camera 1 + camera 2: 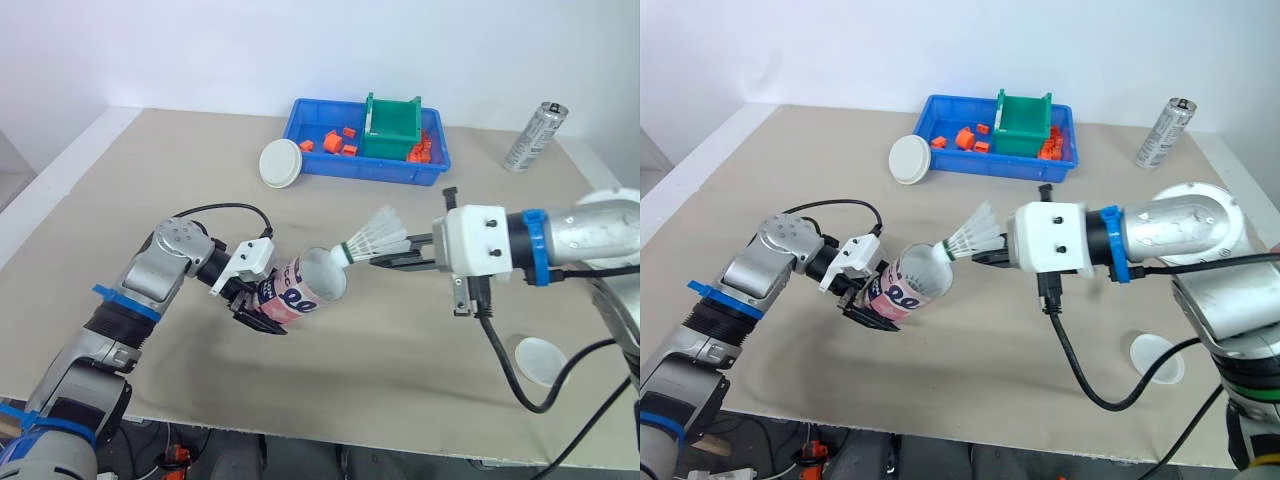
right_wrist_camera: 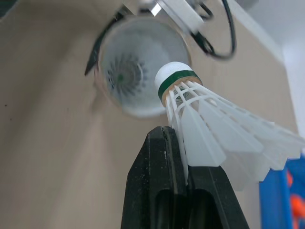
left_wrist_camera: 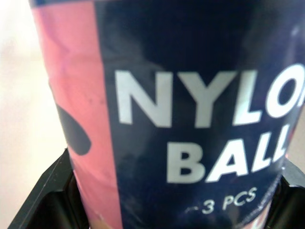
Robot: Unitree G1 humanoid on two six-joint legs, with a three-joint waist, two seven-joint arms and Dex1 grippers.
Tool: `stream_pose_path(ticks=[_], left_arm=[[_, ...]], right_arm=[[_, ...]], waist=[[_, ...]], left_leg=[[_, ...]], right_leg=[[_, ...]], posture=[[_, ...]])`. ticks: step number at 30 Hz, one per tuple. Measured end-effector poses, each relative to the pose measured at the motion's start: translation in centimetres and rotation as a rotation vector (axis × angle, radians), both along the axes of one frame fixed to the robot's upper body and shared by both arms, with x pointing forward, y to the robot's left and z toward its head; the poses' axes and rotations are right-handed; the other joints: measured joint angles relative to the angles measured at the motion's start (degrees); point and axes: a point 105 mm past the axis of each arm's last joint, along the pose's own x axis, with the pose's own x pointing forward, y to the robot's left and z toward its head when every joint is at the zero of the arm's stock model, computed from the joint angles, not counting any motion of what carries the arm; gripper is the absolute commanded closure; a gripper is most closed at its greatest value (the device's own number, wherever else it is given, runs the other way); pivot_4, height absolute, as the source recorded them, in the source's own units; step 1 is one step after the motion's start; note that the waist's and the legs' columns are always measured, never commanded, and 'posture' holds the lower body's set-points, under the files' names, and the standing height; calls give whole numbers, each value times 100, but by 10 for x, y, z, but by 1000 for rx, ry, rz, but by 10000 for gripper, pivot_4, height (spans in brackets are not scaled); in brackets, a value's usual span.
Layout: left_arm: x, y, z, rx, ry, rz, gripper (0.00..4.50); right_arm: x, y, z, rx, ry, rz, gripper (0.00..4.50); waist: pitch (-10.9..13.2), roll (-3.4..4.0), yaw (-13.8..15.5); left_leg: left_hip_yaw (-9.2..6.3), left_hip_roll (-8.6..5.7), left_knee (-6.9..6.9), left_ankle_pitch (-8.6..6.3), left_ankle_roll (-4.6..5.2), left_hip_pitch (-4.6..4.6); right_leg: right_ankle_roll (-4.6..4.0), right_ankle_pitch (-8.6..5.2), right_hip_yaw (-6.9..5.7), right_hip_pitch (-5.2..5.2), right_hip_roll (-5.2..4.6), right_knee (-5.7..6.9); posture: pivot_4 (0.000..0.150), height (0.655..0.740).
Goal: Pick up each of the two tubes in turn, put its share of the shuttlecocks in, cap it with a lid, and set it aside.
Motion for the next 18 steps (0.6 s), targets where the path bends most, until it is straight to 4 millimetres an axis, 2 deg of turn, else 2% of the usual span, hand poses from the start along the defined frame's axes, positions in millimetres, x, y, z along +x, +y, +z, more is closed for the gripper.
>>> stream_pose_path(ticks=[7, 10, 15, 18], left_arm=[[0, 0, 0, 0, 0, 0, 6475], [0, 0, 0, 0, -1, 0, 6475], [0, -1, 0, -1, -1, -1, 6475], [0, 0, 0, -1, 0, 0, 6475]], right_arm=[[-5, 9, -5, -56, 12, 83, 44189], [-4, 19, 0, -44, 4, 107, 34708], [-6, 25, 10, -4, 55, 115, 14297], [-11, 23, 18, 32, 103, 124, 14297]], waist=[[0, 0, 2], [0, 1, -6], [0, 0, 1], [0, 0, 10]], left_leg=[[-6, -1, -7, -2, -2, -10], [-5, 0, -6, -2, -2, -8], [-8, 1, -4, -2, -2, -8], [-8, 0, -4, -2, -2, -10]], right_leg=[[27, -2, -2, -2, 2, 0], [26, 1, -3, -5, 3, 2], [8, -4, -5, -3, 3, 3], [13, -3, -5, -1, 2, 3]], posture=[[1500, 7275], [1500, 7275], [1500, 7275], [1500, 7275]])
